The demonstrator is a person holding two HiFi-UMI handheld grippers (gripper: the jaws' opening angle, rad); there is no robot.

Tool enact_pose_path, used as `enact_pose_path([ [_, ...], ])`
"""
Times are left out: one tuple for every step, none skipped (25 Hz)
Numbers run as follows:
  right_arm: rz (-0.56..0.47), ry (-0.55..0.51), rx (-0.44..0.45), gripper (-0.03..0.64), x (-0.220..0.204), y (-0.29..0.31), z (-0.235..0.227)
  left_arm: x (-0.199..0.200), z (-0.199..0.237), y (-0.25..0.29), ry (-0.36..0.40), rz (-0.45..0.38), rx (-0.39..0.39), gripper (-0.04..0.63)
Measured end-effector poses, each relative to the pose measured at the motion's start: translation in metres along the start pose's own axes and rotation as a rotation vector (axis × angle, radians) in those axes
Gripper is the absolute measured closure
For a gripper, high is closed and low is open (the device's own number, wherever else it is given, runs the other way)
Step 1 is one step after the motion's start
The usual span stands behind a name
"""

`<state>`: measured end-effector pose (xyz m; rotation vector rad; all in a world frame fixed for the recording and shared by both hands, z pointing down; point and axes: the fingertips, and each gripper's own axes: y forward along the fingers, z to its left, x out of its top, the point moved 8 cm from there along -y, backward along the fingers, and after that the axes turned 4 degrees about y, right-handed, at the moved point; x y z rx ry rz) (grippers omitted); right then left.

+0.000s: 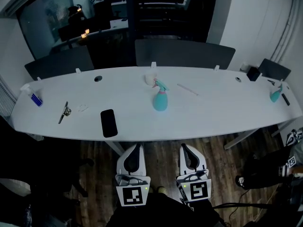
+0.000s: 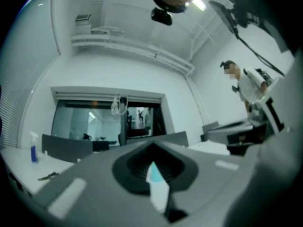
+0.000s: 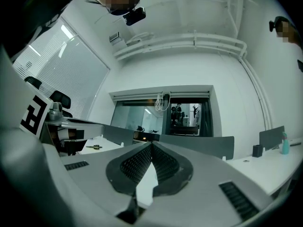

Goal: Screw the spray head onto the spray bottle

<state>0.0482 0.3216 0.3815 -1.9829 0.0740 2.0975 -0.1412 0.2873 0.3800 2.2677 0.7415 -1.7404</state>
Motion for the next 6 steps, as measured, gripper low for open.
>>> enact_pose_path([
  [0.003,-0.003,-0.006,0.611,0.0005,0.0010,-0.0004,-0.0002,0.0011,0.0009,-0.004,-0.001,0.001,0.594],
  [0.001,-0.004,-0.009,0.611,0.0008,0.0021,-0.0005,-0.0004,0.0024,0.0019,-0.003,-0.002,0.002,0.594],
  [-0.002,-0.004,-0.010,0.611,0.0012,0.0030,-0.0004,-0.0006,0.0037,0.0029,0.000,-0.004,0.003,0.594],
  [-0.002,-0.005,-0.009,0.611,0.0018,0.0040,-0.0002,-0.0009,0.0049,0.0039,0.006,-0.005,0.004,0.594],
  [-0.001,-0.006,-0.007,0.611,0.0027,0.0050,-0.0001,-0.0012,0.0060,0.0048,0.014,-0.006,0.004,0.594],
  [0.000,-0.008,-0.005,0.611,0.0037,0.0061,0.0000,-0.0015,0.0071,0.0057,0.023,-0.007,0.004,0.594],
])
